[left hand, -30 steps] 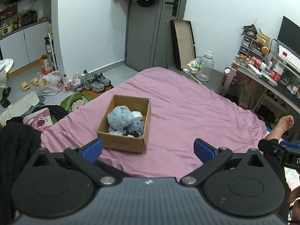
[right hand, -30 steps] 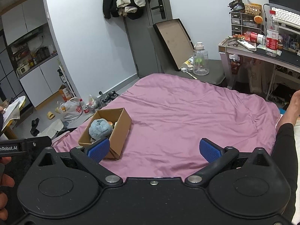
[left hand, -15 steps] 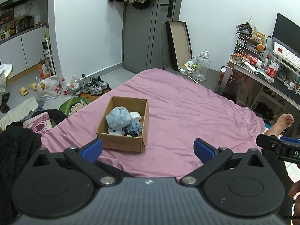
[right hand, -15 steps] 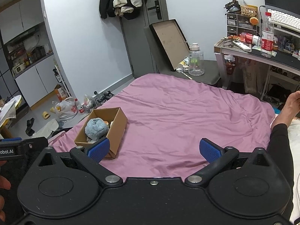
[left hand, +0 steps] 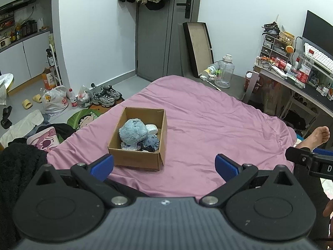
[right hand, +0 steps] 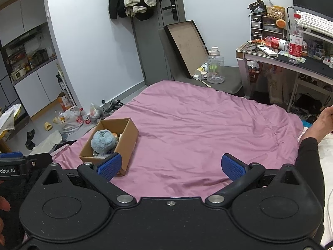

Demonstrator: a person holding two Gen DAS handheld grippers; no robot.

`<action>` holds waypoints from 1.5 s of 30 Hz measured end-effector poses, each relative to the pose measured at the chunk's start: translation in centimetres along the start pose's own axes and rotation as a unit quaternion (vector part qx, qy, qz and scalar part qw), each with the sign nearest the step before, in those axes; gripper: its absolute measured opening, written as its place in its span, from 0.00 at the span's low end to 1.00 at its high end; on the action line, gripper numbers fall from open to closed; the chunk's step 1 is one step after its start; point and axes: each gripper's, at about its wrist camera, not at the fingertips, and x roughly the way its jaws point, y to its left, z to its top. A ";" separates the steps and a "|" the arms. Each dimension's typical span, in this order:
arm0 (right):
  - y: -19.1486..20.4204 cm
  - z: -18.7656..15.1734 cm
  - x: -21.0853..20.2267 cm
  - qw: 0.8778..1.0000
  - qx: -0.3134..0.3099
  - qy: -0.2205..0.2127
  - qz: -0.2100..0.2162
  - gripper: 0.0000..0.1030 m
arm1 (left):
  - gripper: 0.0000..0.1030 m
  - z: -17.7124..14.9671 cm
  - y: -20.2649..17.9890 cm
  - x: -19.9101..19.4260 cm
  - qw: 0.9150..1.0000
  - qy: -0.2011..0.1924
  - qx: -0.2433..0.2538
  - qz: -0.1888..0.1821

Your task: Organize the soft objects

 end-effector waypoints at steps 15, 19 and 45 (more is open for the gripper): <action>0.2 0.1 0.1 1.000 -0.003 0.003 0.002 1.00 | 1.00 0.0 0.0 0.0 1.000 -0.001 0.004 0.002; 0.2 0.1 0.2 1.000 -0.004 0.004 -0.002 1.00 | 1.00 0.1 0.1 -0.1 1.000 -0.001 0.005 0.002; 0.1 -0.1 0.7 1.000 -0.003 0.008 -0.018 1.00 | 1.00 0.5 1.0 -0.1 1.000 0.001 0.008 0.001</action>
